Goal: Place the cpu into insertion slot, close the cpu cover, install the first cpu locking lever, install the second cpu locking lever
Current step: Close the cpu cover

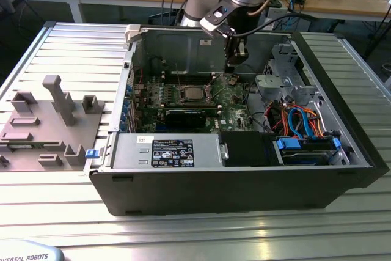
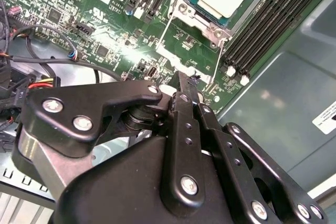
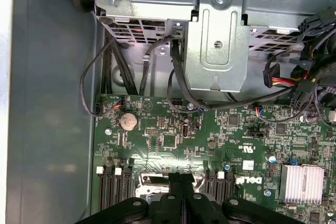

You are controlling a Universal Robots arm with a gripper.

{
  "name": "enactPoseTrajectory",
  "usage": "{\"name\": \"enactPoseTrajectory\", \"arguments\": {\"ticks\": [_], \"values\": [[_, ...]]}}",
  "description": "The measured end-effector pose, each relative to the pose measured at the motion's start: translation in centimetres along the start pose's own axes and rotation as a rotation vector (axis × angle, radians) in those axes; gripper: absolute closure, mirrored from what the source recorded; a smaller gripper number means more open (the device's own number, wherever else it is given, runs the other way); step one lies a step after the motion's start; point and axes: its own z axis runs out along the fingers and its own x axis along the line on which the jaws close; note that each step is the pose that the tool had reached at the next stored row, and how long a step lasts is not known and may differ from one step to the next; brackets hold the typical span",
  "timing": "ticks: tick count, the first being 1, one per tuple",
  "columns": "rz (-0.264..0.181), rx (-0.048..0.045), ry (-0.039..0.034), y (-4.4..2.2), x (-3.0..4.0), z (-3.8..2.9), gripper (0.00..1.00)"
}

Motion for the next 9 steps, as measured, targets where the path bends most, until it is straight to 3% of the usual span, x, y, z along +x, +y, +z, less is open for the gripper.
{"name": "enactPoseTrajectory", "arguments": {"ticks": [9], "values": [[0.0, 0.0, -0.0001, 0.68, -0.04, -0.02, 0.89]]}}
